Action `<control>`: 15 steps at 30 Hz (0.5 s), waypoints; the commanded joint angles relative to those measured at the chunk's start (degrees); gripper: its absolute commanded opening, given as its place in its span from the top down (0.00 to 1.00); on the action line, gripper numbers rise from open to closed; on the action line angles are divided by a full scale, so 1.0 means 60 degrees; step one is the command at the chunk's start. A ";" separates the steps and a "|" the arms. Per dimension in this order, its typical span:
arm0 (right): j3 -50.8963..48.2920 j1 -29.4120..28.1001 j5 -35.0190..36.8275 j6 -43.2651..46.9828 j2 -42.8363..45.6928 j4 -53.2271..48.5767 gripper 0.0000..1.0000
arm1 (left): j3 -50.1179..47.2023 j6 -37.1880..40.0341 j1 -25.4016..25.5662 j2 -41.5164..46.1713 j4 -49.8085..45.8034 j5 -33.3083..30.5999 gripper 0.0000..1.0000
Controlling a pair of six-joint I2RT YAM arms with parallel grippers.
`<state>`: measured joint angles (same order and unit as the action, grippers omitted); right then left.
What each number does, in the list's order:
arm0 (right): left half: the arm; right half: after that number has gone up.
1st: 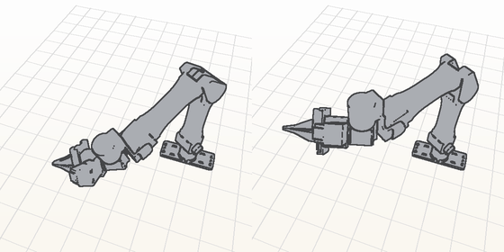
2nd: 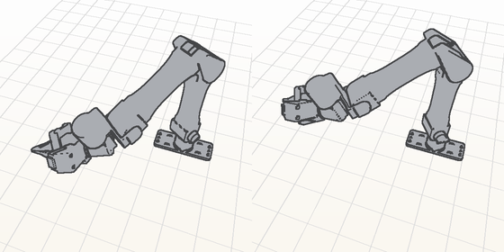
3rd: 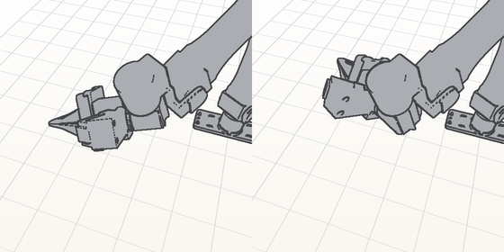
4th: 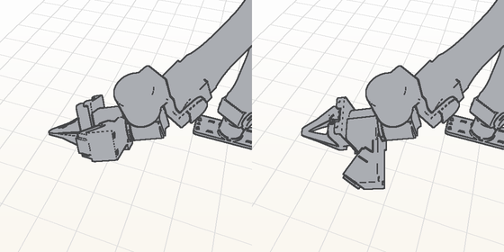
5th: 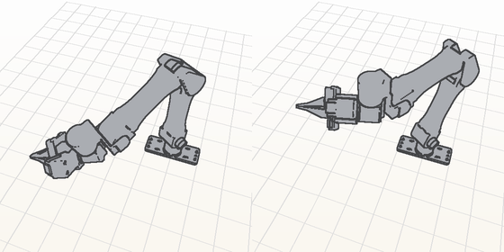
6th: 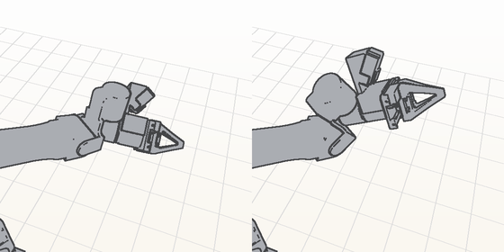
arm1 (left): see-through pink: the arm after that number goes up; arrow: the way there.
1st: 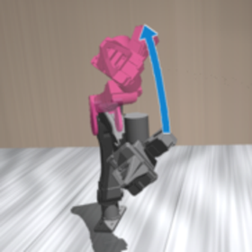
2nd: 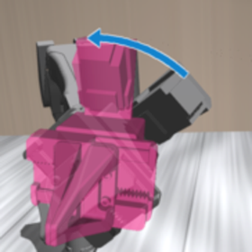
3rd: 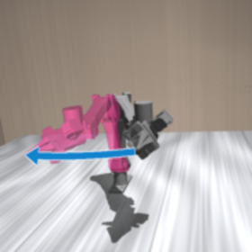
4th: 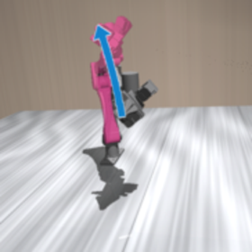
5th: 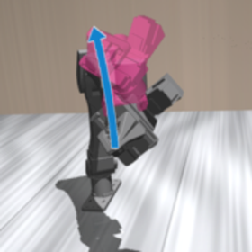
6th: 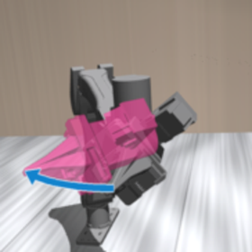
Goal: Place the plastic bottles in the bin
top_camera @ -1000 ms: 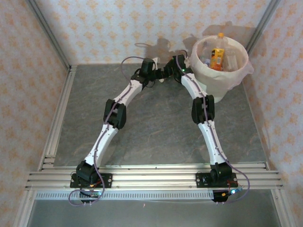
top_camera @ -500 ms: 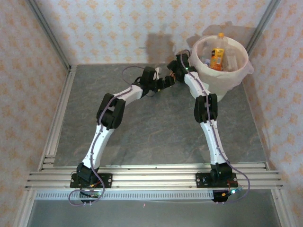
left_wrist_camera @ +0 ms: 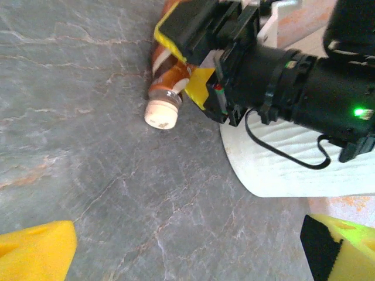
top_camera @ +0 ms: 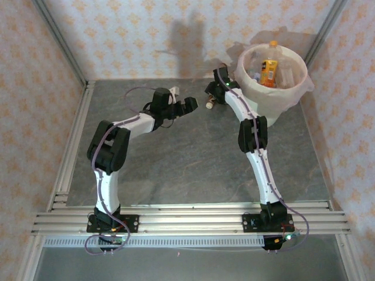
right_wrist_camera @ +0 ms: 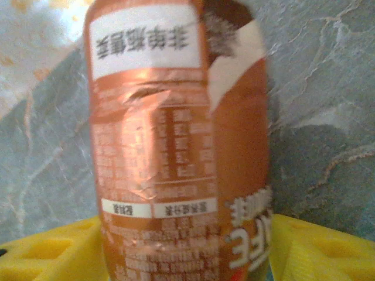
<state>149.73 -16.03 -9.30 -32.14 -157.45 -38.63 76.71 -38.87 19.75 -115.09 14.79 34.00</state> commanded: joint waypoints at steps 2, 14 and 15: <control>0.0438 -0.0219 0.0905 0.0546 0.0381 -0.0781 0.40 | -0.0794 0.0514 -0.0016 0.0884 -0.0064 -0.0646 0.00; -0.2947 -0.0776 0.0080 0.2402 0.3849 0.1170 0.52 | -0.1974 0.0709 -0.0054 0.2778 -0.0748 -0.1710 0.00; -0.3374 -0.0824 -0.0105 0.2518 0.4263 0.1391 0.52 | -0.2065 0.0707 -0.0055 0.2933 -0.0799 -0.1835 0.00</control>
<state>133.47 -19.77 -6.96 -21.65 -141.43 -36.56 65.67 -35.94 19.75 -101.06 11.77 26.70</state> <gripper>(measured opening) 0.488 0.998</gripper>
